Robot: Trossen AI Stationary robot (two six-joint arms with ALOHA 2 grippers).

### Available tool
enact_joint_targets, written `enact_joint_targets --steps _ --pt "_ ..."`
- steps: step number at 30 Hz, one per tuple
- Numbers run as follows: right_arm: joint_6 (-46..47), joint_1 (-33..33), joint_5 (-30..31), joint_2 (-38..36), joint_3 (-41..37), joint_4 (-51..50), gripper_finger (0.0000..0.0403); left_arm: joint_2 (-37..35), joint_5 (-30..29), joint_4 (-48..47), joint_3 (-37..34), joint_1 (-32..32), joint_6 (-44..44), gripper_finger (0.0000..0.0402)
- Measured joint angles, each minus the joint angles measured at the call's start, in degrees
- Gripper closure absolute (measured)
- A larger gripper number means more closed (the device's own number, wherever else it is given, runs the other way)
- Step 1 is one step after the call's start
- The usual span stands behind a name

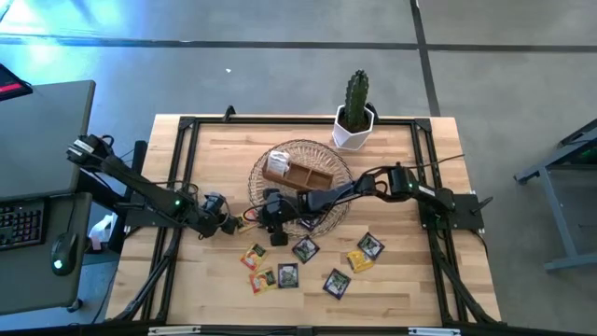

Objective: Pick & Place Tea
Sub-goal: Put the yellow tea pack into the middle section of the wooden organizer

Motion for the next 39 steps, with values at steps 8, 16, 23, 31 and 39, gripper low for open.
enact_joint_targets --steps 8,16,23,31,39 --pt "-0.24 -0.06 -0.97 0.00 0.00 0.46 0.0269 3.71 -1.12 6.93 -0.07 0.00 2.82 0.0280" --pt "-0.29 -0.04 -1.95 0.00 -0.01 -1.45 0.0274 4.61 -0.11 7.61 -0.07 0.07 3.04 0.0280" --pt "-0.22 0.21 -2.59 -0.20 0.17 -5.79 0.0314 4.61 0.42 7.59 -0.07 0.07 2.56 0.0280" --pt "-0.02 0.20 -2.81 -0.15 0.09 -3.78 0.0385 4.72 0.16 10.11 -0.13 0.04 2.79 0.0280" --pt "0.20 0.22 -3.05 0.92 0.09 -2.05 0.0395 7.22 0.62 14.06 -0.15 0.00 3.06 0.0280"
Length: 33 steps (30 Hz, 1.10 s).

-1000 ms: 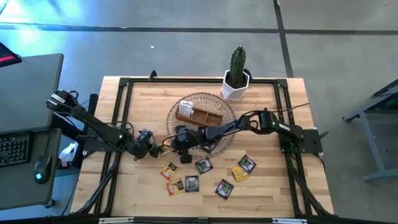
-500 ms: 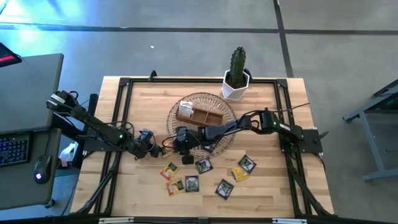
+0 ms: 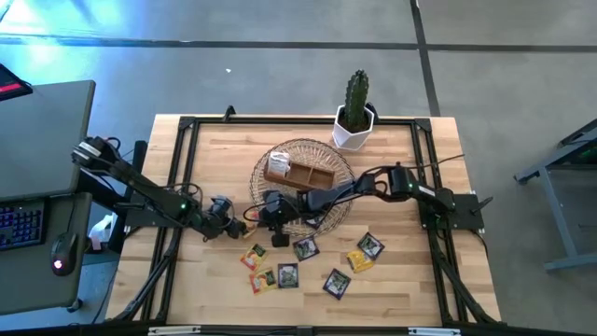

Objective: Pick & Place Tea
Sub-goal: Put the yellow tea pack into the middle section of the wooden organizer

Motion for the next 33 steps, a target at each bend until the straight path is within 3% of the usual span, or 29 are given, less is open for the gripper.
enact_joint_targets --steps 5,12,17,24,28,33 --pt "0.00 0.00 0.05 0.32 -0.04 0.36 0.0400 2.74 -0.55 2.28 0.10 -0.02 1.88 0.0299" --pt "0.02 0.00 0.13 0.41 -0.09 1.68 0.0395 3.45 -1.19 2.76 0.10 0.00 1.95 0.0393" --pt "1.60 0.23 -0.14 0.03 -0.02 0.74 0.0387 2.52 -0.56 2.92 0.04 0.02 6.44 0.0385" --pt "1.48 2.81 2.05 -6.32 -0.26 -7.91 0.0328 -2.22 1.50 4.39 3.30 0.02 20.83 0.0398" --pt "1.12 4.68 7.68 -13.43 -0.04 -17.78 0.0300 -5.82 0.08 -1.94 8.82 0.04 28.83 0.0400" --pt "3.59 7.92 14.80 -22.11 -0.13 -33.64 0.0288 -7.00 -0.22 -20.61 20.40 3.76 36.29 0.0401"
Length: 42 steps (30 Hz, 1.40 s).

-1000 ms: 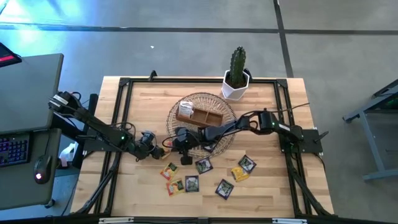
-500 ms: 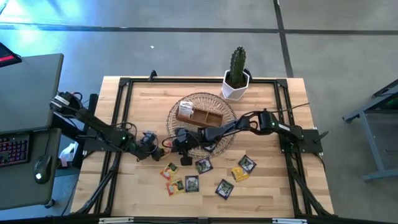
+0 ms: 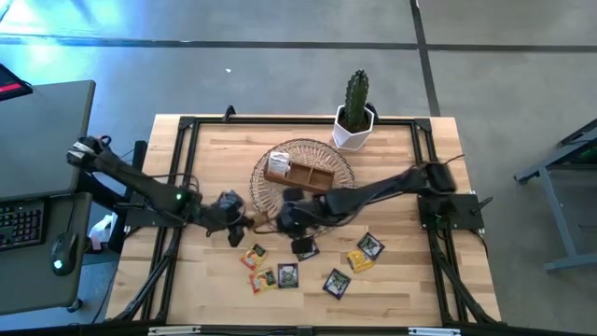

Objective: Pick & Place Tea
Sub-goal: Put the yellow tea pack into the middle section of the wooden organizer

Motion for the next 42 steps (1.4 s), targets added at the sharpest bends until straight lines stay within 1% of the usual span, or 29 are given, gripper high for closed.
enact_joint_targets --steps 2,4,6,8,11,13,15,18,22,25,27,29,31,33,35,37,40,42 --pt "1.75 1.44 2.52 -3.34 0.15 -6.58 0.0291 0.23 1.43 -7.25 5.28 3.04 5.06 0.0401" --pt "5.10 2.76 4.35 -6.07 0.13 -13.58 0.0294 2.06 3.52 -11.88 10.80 7.14 10.94 0.0401" --pt "9.50 3.92 5.34 -8.21 0.07 -19.83 0.0298 4.33 6.91 -16.29 15.62 11.88 16.84 0.0401" --pt "14.24 5.16 5.15 -10.00 0.04 -26.25 0.0302 6.46 11.84 -17.83 20.23 16.73 21.87 0.0401" --pt "18.29 7.09 3.35 -10.92 0.09 -33.92 0.0307 10.67 19.70 -17.94 26.15 23.61 30.76 0.0401" --pt "20.80 8.39 4.02 -10.77 -0.10 -36.63 0.0311 14.70 23.01 -18.52 30.00 27.68 36.45 0.0401" --pt "23.40 9.45 5.34 -10.81 -1.34 -36.28 0.0315 19.04 24.16 -20.44 34.15 31.15 41.61 0.0401" --pt "24.97 10.74 4.96 -10.83 -4.12 -36.69 0.0323 25.90 23.68 -25.25 40.39 35.34 52.11 0.0401" --pt "26.16 12.02 5.85 -10.83 -8.70 -35.87 0.0339 35.75 21.02 -31.14 48.57 38.50 62.53 0.0401" --pt "26.21 12.35 5.53 -11.79 -12.31 -35.05 0.0354 41.73 19.06 -34.80 54.48 39.27 70.37 0.0401" --pt "26.19 12.40 5.54 -14.06 -14.87 -33.10 0.0366 44.89 17.90 -37.38 57.25 39.11 76.63 0.0401" --pt "26.26 12.68 5.68 -17.05 -17.57 -31.13 0.0378 47.60 14.54 -37.89 59.38 38.55 81.17 0.0401" --pt "26.42 13.62 6.37 -20.89 -21.00 -29.24 0.0390 49.64 11.20 -39.10 61.21 38.12 84.09 0.0401" --pt "26.72 14.91 8.48 -25.88 -25.05 -26.45 0.0399 50.98 8.90 -39.05 62.45 38.08 85.71 0.0401" --pt "28.36 16.41 11.94 -31.27 -29.72 -22.89 0.0399 50.98 7.38 -40.21 62.53 37.87 86.83 0.0401" --pt "30.42 17.75 16.01 -36.26 -35.04 -18.19 0.0396 50.82 5.82 -39.24 62.77 37.55 87.71 0.0401" --pt "32.49 18.86 20.05 -42.74 -43.46 -7.01 0.0398 50.84 4.66 -39.45 62.67 36.56 88.32 0.0401" --pt "31.78 19.19 22.31 -45.67 -49.09 1.79 0.0400 50.83 4.60 -39.01 62.67 35.87 88.95 0.0401"
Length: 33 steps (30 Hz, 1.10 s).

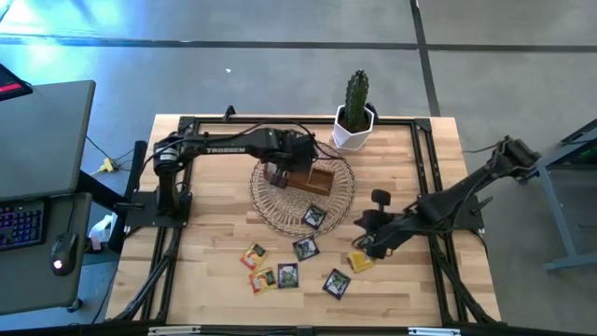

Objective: Pick & Place Tea
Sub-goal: Put the yellow tea pack into the middle section of the wooden organizer

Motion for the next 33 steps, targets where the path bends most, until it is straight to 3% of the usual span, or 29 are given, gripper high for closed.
enact_joint_targets --steps 6,11,24,33 --pt "-11.47 -0.87 -0.31 -2.89 -12.04 20.15 0.0397 0.00 -0.42 0.11 0.00 -2.27 5.39 0.0401" --pt "-10.73 -2.31 -3.84 -3.32 -14.02 20.68 0.0401 0.00 -3.15 0.26 0.00 -4.15 8.55 0.0401" --pt "-11.39 -2.78 -6.63 -3.32 -14.05 23.61 0.0398 2.56 -4.72 0.55 -0.08 -4.39 7.72 0.0401" --pt "-12.86 -2.78 -6.70 -3.32 -14.05 25.86 0.0400 4.88 -9.13 -0.27 0.02 -4.37 5.52 0.0398"
